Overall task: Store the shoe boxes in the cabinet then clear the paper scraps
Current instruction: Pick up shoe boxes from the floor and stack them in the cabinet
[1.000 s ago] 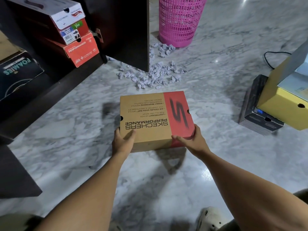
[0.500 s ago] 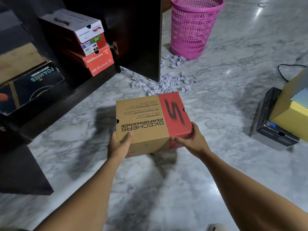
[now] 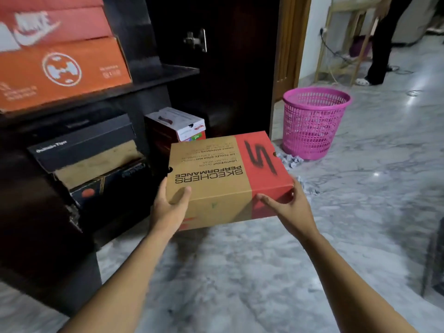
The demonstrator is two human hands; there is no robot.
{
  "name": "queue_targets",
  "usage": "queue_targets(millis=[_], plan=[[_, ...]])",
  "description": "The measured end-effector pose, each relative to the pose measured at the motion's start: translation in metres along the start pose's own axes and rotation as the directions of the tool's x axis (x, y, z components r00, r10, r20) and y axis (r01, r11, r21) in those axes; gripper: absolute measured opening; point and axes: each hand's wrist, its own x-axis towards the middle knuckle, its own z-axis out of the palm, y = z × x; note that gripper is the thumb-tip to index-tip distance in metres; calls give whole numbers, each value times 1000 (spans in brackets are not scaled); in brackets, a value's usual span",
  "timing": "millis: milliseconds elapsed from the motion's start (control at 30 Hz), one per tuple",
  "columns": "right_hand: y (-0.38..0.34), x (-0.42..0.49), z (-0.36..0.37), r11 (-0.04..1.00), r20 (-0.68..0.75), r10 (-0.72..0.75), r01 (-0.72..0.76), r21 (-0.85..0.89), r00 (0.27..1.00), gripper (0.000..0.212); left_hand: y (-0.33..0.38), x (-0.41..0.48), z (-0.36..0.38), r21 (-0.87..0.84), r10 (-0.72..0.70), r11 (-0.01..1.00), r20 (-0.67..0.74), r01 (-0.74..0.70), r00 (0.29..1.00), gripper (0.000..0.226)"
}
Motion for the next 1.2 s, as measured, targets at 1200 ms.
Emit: queue_targets(millis=[1200], plan=[[-404, 259, 216, 885, 193, -457, 423, 196, 868, 83, 330, 167, -283, -124, 150, 929, -737, -350, 659, 59]])
